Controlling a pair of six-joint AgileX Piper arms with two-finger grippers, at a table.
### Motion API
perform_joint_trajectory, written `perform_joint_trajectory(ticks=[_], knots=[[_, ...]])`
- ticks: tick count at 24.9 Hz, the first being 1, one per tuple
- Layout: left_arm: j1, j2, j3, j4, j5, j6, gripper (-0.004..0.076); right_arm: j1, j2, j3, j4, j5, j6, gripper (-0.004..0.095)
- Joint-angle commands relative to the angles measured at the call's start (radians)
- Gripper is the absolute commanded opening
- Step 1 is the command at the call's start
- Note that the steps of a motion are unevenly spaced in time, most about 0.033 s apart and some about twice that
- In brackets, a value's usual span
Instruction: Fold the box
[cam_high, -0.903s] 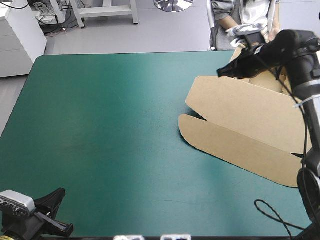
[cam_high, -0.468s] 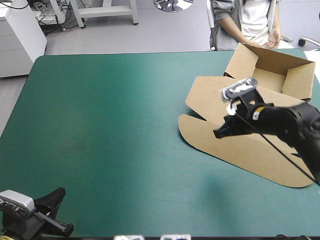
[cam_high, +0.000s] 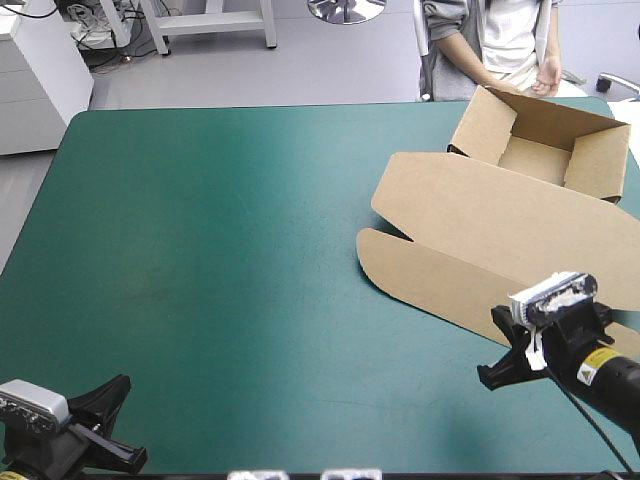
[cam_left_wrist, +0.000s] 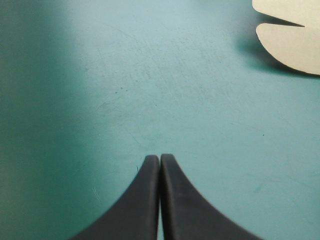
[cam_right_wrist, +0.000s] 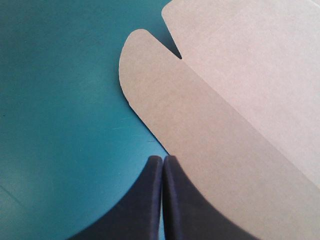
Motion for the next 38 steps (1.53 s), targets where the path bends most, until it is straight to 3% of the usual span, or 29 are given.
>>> perform_joint_trajectory(ticks=[1, 9, 15, 19, 25, 38], knots=[[0.003, 0.016, -0.023, -0.008, -0.078, -0.002, -0.0010, -0.001, -0.092, 0.057, -0.012, -0.100, 0.033, -0.0013], [0.003, 0.016, -0.023, -0.008, -0.073, -0.002, -0.0010, -0.001, -0.438, 0.230, -0.073, -0.091, 0.097, -0.0013], [0.003, 0.016, -0.023, -0.008, -0.073, -0.002, -0.0010, -0.001, -0.626, 0.232, -0.182, 0.013, 0.177, -0.0013], [0.003, 0.016, -0.023, -0.025, -0.031, -0.002, -0.0010, -0.001, -0.632, 0.232, -0.201, 0.005, 0.177, -0.0013], [0.003, 0.016, -0.023, -0.046, -0.031, -0.002, -0.0010, -0.001, -0.632, 0.232, -0.203, 0.065, 0.177, -0.0013], [0.003, 0.016, -0.023, -0.053, -0.027, -0.002, -0.0010, -0.001, -0.632, 0.232, -0.213, 0.067, 0.168, -0.0013]])
